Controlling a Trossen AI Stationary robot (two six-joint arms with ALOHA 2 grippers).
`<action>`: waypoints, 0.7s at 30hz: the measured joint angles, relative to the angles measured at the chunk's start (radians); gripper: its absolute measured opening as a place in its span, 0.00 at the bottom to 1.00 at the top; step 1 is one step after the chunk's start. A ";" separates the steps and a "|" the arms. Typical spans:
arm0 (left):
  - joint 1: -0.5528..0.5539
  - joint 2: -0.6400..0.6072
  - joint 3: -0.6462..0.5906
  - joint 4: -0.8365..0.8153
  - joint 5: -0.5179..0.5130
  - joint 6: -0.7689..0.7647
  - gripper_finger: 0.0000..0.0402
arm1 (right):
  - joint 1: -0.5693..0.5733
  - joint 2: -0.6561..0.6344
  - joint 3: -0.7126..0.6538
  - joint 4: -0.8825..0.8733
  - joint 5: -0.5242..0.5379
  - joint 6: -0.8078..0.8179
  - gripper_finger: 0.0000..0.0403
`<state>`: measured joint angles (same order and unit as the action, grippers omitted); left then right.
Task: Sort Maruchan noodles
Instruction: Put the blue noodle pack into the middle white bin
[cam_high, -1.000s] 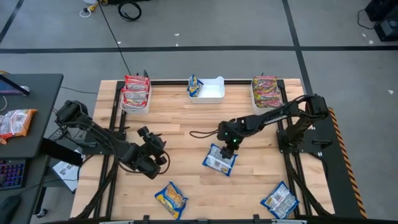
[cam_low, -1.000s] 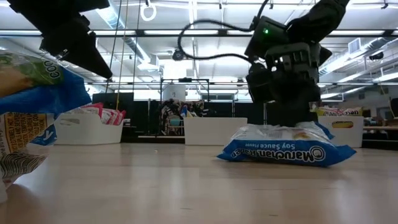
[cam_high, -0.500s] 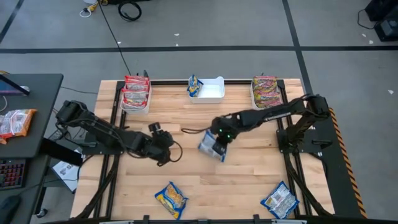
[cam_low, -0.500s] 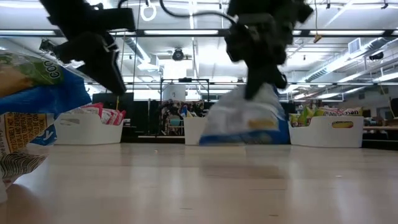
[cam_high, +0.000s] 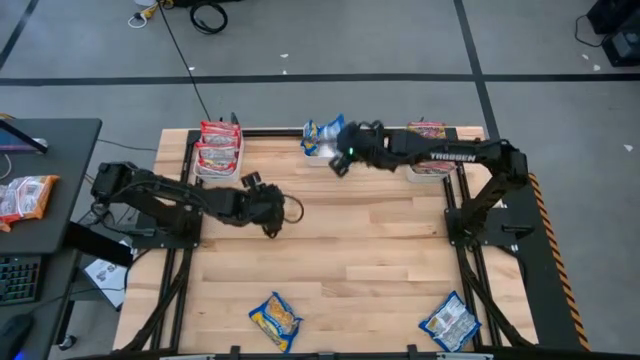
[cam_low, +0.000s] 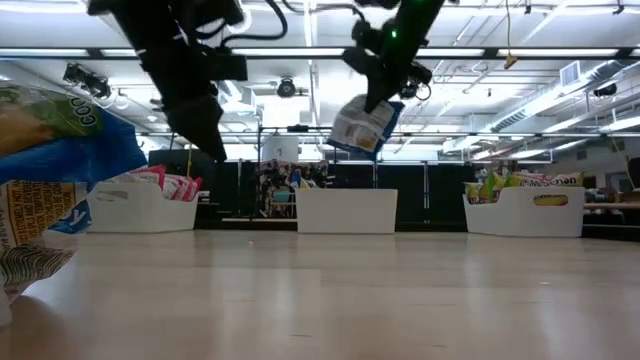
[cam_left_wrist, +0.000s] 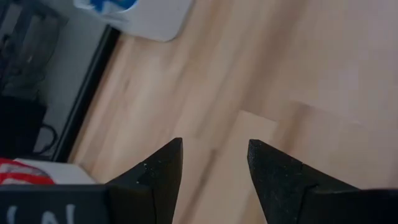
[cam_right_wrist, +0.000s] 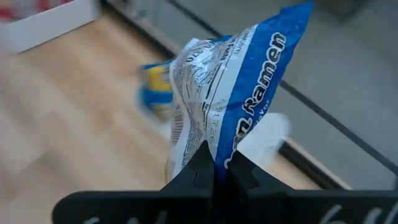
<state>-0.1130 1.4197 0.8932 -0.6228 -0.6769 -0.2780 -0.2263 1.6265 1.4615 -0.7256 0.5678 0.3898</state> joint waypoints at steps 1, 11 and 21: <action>0.027 0.000 0.000 0.003 0.000 0.009 0.47 | -0.028 0.000 0.002 0.000 0.003 0.002 0.03; 0.221 0.000 0.000 0.137 0.106 0.061 0.47 | -0.184 0.084 -0.005 -0.002 -0.107 0.112 0.03; 0.346 0.001 0.000 0.217 0.323 0.084 0.47 | -0.211 0.290 0.231 -0.122 -0.053 0.153 0.03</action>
<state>0.2331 1.4204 0.8928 -0.4063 -0.3542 -0.1939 -0.4371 1.9169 1.6926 -0.8475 0.5143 0.5426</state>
